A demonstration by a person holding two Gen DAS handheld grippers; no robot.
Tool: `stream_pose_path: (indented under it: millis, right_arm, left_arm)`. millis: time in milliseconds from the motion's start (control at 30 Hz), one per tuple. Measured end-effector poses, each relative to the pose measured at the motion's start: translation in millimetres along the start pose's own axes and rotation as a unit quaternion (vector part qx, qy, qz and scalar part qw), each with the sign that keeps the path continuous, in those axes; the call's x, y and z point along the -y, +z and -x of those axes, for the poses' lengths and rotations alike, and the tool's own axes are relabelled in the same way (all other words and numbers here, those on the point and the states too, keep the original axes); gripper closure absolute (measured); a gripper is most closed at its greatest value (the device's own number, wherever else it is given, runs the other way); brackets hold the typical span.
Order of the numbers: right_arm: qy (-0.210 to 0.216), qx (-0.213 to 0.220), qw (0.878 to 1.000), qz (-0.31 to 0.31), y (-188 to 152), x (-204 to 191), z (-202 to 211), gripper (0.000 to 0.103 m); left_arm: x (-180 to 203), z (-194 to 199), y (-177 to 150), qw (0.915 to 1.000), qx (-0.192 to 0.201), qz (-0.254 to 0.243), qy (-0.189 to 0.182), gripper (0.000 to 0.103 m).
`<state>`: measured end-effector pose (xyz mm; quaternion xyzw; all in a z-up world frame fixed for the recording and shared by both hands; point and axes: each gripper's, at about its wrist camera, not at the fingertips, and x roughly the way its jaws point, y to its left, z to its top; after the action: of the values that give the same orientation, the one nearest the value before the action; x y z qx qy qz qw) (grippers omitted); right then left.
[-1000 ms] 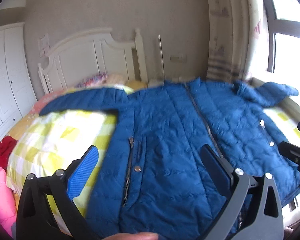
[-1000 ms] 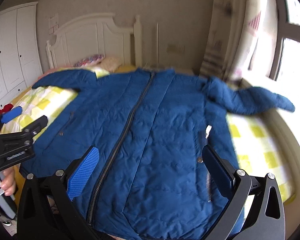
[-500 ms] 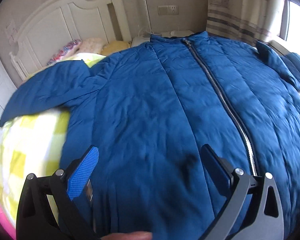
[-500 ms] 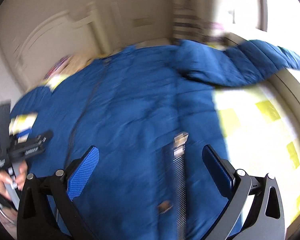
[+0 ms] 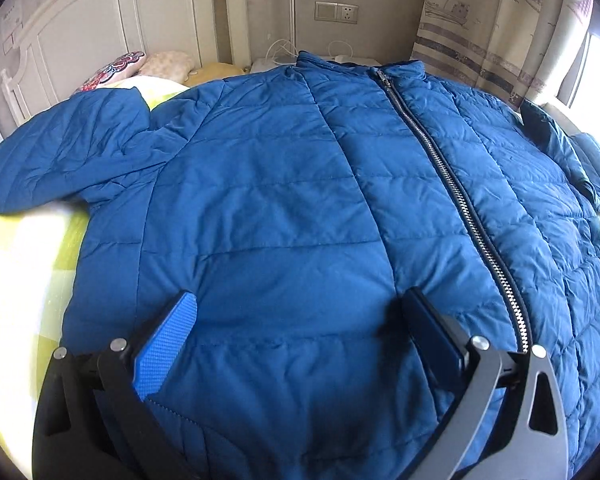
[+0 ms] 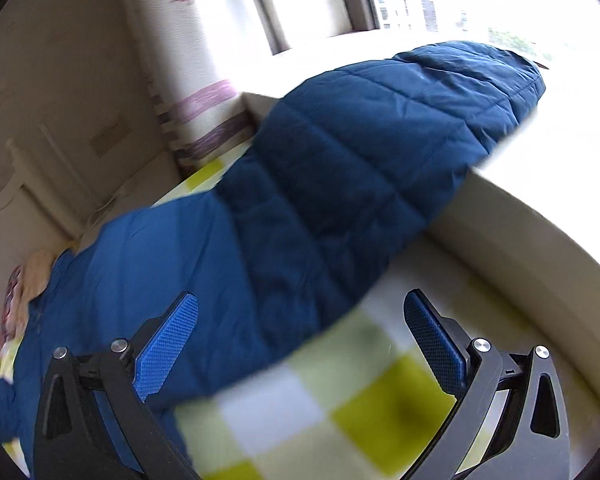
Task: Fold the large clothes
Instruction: 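Grasp the jacket sleeve with the right gripper and lift it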
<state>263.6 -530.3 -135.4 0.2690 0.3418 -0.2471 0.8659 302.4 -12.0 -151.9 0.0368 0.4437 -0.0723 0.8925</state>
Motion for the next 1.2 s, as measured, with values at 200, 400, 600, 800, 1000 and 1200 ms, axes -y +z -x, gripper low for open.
stream_pose_path:
  millis: [200,400,600,800,1000,1200]
  right_arm:
    - [-0.002,0.032,0.999,-0.011,26,0,-12,0.059]
    - [0.099,0.128,0.978,0.134,11,-93,60,0.066]
    - [0.228,0.077,0.921,0.307,-66,-210,91,0.066]
    - [0.218,-0.100,0.874,0.424,-162,-266,39,0.065]
    - [0.274,-0.148,0.883,0.350,-139,-231,50,0.019]
    - [0.288,-0.061,0.934,0.203,-66,-162,74,0.022]
  left_arm:
    - [0,0,-1,1.0000,0.002,-0.002,-0.001,0.002]
    - [0,0,-1,1.0000,0.002,-0.002,-0.001,0.002]
    - [-1,1,-1,1.0000,0.004,0.001,-0.005,0.002]
    - [-3,2,-1,0.9999,0.005,0.003,-0.008,0.002]
    - [-6,2,-2,0.9998,0.008,0.007,-0.015,0.002]
    - [-4,2,-3,0.9999,0.007,0.003,-0.009,0.002]
